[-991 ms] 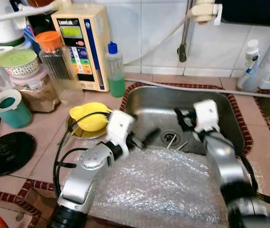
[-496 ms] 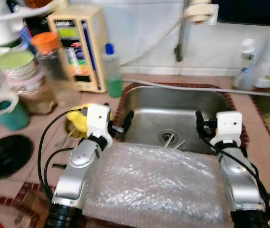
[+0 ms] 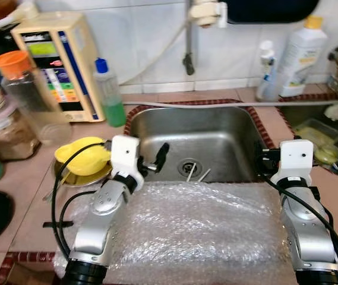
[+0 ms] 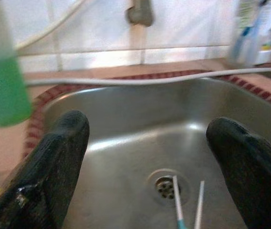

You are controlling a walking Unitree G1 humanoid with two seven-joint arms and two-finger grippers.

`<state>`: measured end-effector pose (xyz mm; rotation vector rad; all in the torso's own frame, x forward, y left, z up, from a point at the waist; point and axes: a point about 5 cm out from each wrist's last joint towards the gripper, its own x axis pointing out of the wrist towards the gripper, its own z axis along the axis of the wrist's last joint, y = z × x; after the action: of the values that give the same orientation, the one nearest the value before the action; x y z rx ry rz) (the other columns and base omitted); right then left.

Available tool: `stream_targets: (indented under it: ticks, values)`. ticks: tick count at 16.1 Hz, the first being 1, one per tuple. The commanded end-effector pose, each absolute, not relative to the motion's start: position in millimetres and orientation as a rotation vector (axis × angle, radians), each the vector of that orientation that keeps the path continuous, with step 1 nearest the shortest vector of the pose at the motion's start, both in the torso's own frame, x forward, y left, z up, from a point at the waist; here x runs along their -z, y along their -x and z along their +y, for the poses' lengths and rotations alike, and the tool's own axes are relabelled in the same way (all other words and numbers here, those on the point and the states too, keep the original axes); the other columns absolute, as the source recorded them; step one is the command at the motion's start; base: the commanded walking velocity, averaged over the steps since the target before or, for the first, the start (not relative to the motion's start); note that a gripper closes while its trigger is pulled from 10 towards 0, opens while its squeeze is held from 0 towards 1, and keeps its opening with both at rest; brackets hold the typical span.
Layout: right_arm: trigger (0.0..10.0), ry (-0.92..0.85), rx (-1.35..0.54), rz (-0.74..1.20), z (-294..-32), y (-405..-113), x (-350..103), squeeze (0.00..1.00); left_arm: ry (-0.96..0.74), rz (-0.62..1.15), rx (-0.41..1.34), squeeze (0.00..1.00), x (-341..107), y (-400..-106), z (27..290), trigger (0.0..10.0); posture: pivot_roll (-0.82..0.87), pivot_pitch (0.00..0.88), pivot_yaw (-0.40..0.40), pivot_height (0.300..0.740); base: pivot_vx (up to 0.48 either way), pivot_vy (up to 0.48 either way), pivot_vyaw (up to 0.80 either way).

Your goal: Kitchen organization

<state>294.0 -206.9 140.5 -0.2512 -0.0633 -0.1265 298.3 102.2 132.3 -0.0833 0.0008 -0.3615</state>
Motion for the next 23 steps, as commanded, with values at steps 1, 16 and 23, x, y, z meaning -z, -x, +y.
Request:
stream_targets:
  ticks: [1,16,23]
  values:
    - [10.0,0.251,0.119,-0.074,-203,-292,-144,0.0,0.076,0.006,0.333,0.0,-130,-298,108,10.0,-0.08,0.0,0.083,0.74,0.0,0.0,0.0]
    - [10.0,0.181,0.123,-0.125,-202,-296,-158,0.0,0.114,0.001,0.352,0.0,-130,-298,105,10.0,-0.07,0.0,0.086,0.74,0.0,0.0,0.0]
    - [10.0,0.178,0.08,-0.112,-191,-297,-154,0.0,0.093,-0.013,0.332,0.0,-132,-297,109,10.0,-0.06,0.0,0.068,0.74,0.0,0.0,0.0]
